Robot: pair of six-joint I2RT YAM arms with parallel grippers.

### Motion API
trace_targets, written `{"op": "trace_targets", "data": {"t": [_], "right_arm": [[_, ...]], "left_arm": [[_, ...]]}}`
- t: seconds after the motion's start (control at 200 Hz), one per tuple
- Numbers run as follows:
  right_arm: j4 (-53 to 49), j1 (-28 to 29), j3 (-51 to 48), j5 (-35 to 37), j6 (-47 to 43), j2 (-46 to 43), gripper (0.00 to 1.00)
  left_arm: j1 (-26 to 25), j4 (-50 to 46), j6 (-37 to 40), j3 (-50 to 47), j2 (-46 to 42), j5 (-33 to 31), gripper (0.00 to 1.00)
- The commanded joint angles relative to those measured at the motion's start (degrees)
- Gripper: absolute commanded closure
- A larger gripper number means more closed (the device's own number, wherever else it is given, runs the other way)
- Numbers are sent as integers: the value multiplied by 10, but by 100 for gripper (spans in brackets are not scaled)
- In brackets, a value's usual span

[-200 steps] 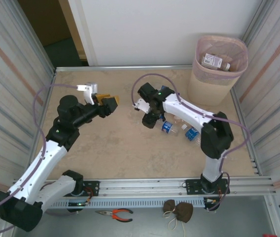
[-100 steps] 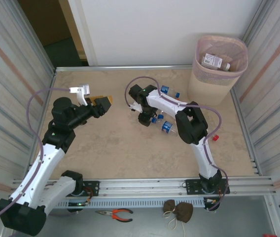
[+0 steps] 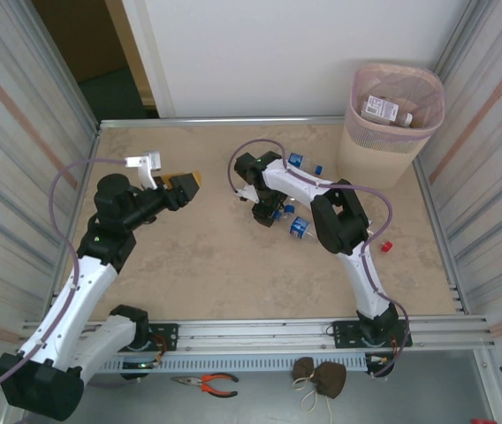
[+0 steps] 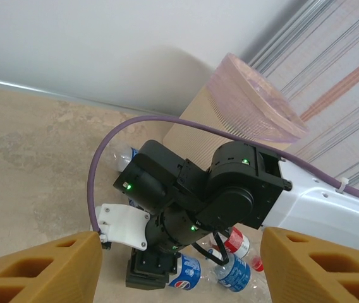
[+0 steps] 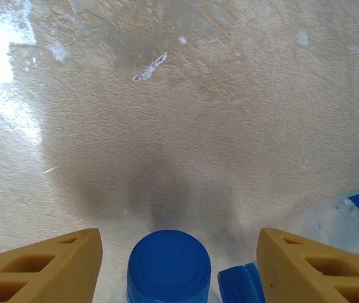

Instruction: Put the plastic bottles in the bin

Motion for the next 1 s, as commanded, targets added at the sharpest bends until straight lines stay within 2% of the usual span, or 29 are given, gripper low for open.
{"op": "trace_targets", "data": {"t": [0.0, 0.461, 0.742, 0.827, 0.992], "right_arm": [[-20, -2, 2, -8, 3, 10, 38], [-13, -6, -2, -11, 2, 21, 47], [-12, -3, -3, -21, 6, 2, 62], [-8, -2, -3, -44, 11, -19, 65], [16, -10, -4, -153, 30, -69, 67]], "left_arm": [[5, 14, -8, -8, -1, 7, 33], [5, 14, -9, -9, -3, -2, 33], [5, 12, -12, -16, -11, -7, 33], [5, 13, -12, -16, -12, -9, 33], [5, 16, -13, -18, -12, -9, 33]]}}
